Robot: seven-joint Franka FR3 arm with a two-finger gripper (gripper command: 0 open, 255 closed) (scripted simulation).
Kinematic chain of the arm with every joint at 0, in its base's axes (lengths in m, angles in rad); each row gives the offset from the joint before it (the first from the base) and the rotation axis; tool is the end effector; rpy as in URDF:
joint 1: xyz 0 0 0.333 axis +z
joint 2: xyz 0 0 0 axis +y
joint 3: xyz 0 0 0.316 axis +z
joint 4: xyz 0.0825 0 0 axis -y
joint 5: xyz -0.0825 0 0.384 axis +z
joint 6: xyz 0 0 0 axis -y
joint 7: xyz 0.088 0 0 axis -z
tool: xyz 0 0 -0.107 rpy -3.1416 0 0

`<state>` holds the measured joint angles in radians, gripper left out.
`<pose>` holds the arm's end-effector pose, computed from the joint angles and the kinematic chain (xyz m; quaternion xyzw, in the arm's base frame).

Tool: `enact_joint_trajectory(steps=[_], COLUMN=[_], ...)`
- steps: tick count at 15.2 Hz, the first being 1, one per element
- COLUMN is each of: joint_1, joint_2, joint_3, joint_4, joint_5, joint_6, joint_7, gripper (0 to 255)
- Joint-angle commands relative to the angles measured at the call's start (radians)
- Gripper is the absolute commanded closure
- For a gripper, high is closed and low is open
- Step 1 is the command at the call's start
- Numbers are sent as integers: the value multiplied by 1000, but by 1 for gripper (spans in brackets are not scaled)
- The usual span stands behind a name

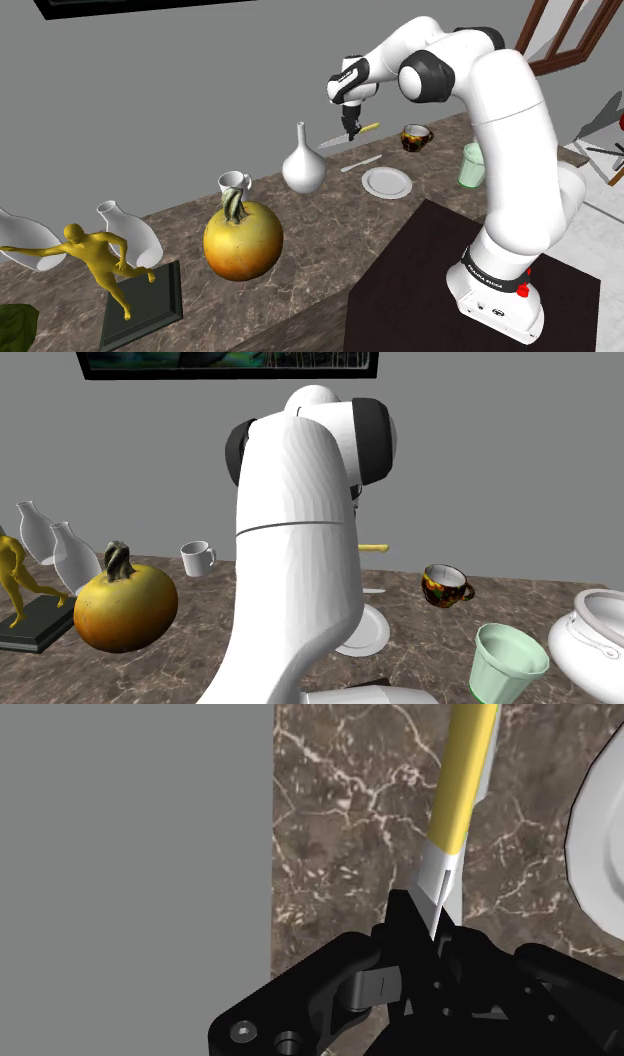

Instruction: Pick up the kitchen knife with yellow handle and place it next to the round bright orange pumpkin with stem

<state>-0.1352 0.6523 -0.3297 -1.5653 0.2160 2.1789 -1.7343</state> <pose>0.6430 -0.2757 0.2769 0.8228 0.5682 -0.0092 0.0052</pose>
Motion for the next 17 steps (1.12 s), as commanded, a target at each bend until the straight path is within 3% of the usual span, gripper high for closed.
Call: enact_joint_trajectory(steps=[1, 17], joint_1=[3, 12], joint_2=[-15, -105], joint_3=[-4, -26], joint_4=[7, 85], joint_5=[-5, -39], joint_6=[-21, -187], joint_7=[4, 22], gripper=[255, 255])
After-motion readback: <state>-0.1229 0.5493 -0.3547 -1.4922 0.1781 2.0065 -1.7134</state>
